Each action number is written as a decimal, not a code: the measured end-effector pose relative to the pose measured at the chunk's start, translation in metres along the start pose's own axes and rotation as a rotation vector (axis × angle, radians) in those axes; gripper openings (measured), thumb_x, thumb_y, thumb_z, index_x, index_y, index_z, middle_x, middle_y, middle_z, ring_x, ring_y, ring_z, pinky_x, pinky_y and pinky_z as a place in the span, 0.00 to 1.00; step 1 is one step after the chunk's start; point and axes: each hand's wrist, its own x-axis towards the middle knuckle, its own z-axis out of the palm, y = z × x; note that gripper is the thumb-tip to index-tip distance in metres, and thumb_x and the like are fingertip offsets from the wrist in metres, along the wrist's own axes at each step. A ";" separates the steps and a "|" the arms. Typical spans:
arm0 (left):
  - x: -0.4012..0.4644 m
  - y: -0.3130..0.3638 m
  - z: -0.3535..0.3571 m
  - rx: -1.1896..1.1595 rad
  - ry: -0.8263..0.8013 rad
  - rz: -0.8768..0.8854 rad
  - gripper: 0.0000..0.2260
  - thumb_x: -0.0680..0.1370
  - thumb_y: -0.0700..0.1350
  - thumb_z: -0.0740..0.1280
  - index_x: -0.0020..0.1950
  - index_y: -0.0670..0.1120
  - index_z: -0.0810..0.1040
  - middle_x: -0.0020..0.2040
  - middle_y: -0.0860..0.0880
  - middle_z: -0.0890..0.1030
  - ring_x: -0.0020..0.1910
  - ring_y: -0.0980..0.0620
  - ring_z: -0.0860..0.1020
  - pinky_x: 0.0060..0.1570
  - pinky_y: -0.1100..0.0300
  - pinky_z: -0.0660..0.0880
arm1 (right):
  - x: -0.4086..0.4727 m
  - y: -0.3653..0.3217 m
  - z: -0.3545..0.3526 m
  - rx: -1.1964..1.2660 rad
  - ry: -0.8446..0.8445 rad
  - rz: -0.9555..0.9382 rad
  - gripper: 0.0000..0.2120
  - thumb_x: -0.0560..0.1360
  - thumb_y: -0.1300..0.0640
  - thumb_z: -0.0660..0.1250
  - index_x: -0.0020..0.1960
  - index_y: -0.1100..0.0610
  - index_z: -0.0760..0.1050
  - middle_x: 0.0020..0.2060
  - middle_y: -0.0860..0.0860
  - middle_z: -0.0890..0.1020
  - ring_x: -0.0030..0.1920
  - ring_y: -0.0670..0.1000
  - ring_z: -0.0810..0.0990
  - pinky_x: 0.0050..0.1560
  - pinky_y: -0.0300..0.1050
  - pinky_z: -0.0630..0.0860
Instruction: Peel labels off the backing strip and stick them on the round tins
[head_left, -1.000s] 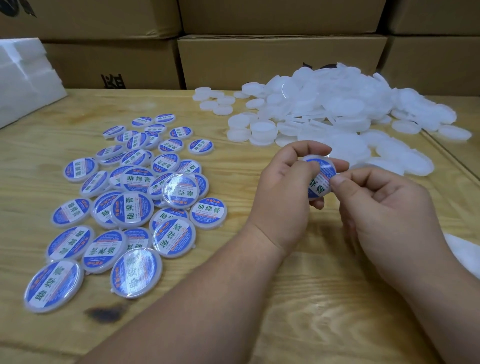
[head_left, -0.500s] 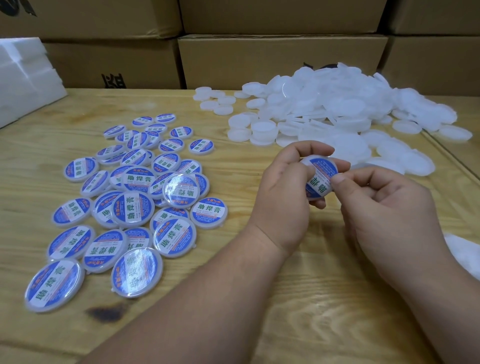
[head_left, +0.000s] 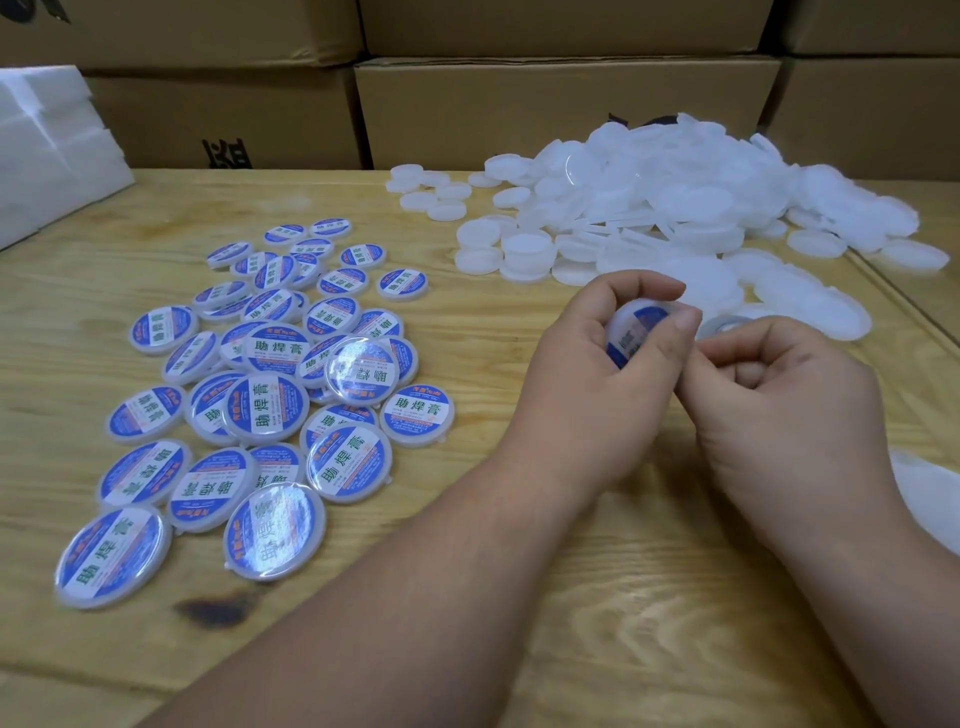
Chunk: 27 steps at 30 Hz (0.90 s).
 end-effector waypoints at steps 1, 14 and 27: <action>0.001 0.001 -0.001 -0.003 0.027 0.010 0.08 0.76 0.44 0.74 0.49 0.56 0.79 0.48 0.52 0.86 0.43 0.54 0.83 0.43 0.56 0.80 | 0.000 -0.001 0.000 0.007 0.020 -0.001 0.13 0.72 0.46 0.76 0.39 0.51 0.73 0.21 0.43 0.74 0.21 0.42 0.69 0.26 0.35 0.68; 0.012 0.010 -0.026 -0.037 0.140 -0.063 0.14 0.86 0.53 0.58 0.59 0.47 0.78 0.47 0.48 0.88 0.41 0.47 0.87 0.30 0.58 0.81 | 0.005 -0.005 -0.011 -0.008 0.154 -0.218 0.07 0.75 0.49 0.69 0.42 0.48 0.73 0.29 0.41 0.79 0.28 0.44 0.76 0.31 0.30 0.69; 0.026 0.028 -0.101 0.804 0.485 -0.048 0.11 0.75 0.55 0.74 0.56 0.60 0.81 0.41 0.57 0.81 0.39 0.60 0.81 0.41 0.61 0.77 | 0.021 0.010 -0.017 -0.351 0.015 -0.101 0.24 0.67 0.36 0.75 0.57 0.42 0.70 0.57 0.45 0.73 0.63 0.53 0.74 0.58 0.46 0.71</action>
